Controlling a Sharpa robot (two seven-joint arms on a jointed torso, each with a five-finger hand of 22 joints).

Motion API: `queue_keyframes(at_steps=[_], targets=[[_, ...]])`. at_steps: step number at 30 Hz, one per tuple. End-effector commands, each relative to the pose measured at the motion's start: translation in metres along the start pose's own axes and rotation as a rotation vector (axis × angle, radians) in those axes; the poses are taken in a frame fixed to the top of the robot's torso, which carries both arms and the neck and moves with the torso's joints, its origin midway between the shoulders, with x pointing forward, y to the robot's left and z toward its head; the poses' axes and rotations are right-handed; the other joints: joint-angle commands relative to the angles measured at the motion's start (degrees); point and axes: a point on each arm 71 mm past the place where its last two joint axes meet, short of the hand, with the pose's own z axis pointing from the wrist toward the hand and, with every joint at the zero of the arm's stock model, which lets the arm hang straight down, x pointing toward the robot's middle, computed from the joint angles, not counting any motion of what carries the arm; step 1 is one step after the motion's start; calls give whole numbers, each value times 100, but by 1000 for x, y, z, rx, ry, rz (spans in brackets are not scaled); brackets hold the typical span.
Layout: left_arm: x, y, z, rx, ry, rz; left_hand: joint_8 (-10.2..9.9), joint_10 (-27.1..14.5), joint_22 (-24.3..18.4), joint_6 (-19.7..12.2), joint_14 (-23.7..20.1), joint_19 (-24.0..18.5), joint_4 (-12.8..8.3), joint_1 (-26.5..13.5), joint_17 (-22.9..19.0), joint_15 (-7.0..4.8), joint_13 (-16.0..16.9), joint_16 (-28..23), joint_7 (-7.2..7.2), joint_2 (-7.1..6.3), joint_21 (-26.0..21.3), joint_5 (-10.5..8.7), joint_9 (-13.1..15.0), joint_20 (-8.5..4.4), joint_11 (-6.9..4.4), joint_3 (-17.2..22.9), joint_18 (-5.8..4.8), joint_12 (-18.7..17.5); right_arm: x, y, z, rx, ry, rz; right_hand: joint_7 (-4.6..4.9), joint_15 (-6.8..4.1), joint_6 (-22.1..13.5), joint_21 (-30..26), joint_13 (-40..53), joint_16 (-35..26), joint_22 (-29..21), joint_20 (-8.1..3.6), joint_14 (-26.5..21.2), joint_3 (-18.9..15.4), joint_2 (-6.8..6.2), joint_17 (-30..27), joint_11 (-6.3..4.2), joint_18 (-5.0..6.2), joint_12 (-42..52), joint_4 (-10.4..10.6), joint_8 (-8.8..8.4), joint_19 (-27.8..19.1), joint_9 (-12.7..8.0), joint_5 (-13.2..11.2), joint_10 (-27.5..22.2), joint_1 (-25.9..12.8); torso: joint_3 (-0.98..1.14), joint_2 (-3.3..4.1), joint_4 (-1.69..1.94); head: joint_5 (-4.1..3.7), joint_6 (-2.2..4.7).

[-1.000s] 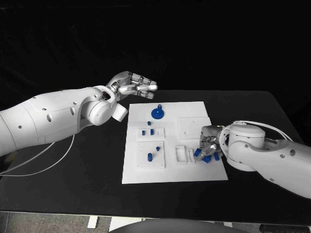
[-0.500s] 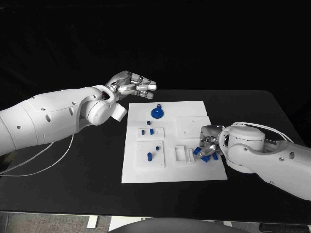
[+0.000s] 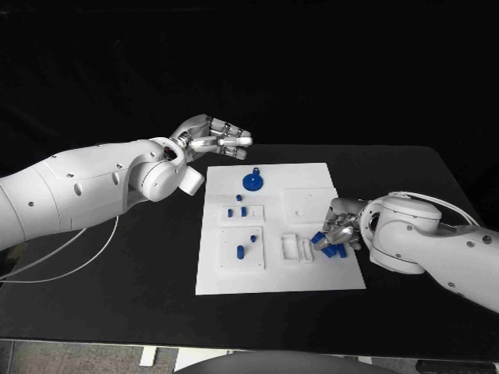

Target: Assemble the parts on the task board

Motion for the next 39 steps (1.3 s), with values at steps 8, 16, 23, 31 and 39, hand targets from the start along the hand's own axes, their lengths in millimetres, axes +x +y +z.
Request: queue_keyframes(at_steps=[8, 16, 23, 31, 39], targets=[[3, -1, 0, 2, 26, 0, -16, -41, -7, -30, -34, -23, -27, 27, 1, 12, 6, -8, -18, -1, -11, 37, 4, 39, 2, -28, -64, -12, 2, 7, -3, -13, 80, 147, -22, -43, 43, -14, 1, -23, 327, -63, 12, -143, 75, 8, -31, 18, -38, 119, 16, 3, 8, -60, 26, -1, 8, 11, 10, 28, -21], [3, -1, 0, -1, 26, 2, -16, -41, -7, -30, -34, -23, -27, 27, 1, 12, 6, -8, -18, -1, -11, 37, 4, 39, 2, -28, -64, -12, -3, 11, -6, -27, 83, 191, -28, -49, 62, -19, 6, -25, 326, -68, 11, -162, 73, 10, -38, 18, -37, 162, 17, 2, 10, -67, 25, -9, -4, 4, 1, 43, -36], [4, -1, 1, -2, 30, 3, -16, -42, -7, -29, -39, -28, -22, 25, 3, 14, 6, -7, -17, -4, -11, 37, 4, 41, 3, -27, -64, -11, -4, 17, -3, -31, 85, 196, -31, -48, 58, -32, 13, -24, 324, -74, 12, -237, 98, 21, -37, 10, -38, 255, 15, 5, 6, -170, 24, -29, 5, -1, -18, 31, -19], [5, -1, 1, -7, 35, 2, -16, -49, -7, -32, -41, -30, 13, -6, 3, 14, 6, -7, -16, 22, -11, 39, 4, 42, 5, -23, -63, -12, -4, 26, 0, -38, 57, 110, -39, -42, 78, -24, 18, -3, 329, -62, 19, -289, 98, 43, -34, 12, -25, 448, 18, 11, 20, -387, 37, -9, 2, 3, -2, -6, -6], [7, 0, 2, -13, 45, -1, -17, -57, -7, -38, -47, -33, 22, -6, 2, 17, 6, -8, -14, 30, -12, 37, 3, 44, 7, -30, -63, -11, 1, 35, 7, -40, 37, 36, -55, -44, 111, 7, 21, 24, 332, -64, 21, -239, 84, 67, -43, 9, -15, 627, 15, 16, 44, -497, 46, -151, 16, 16, 17, 12, 5]])
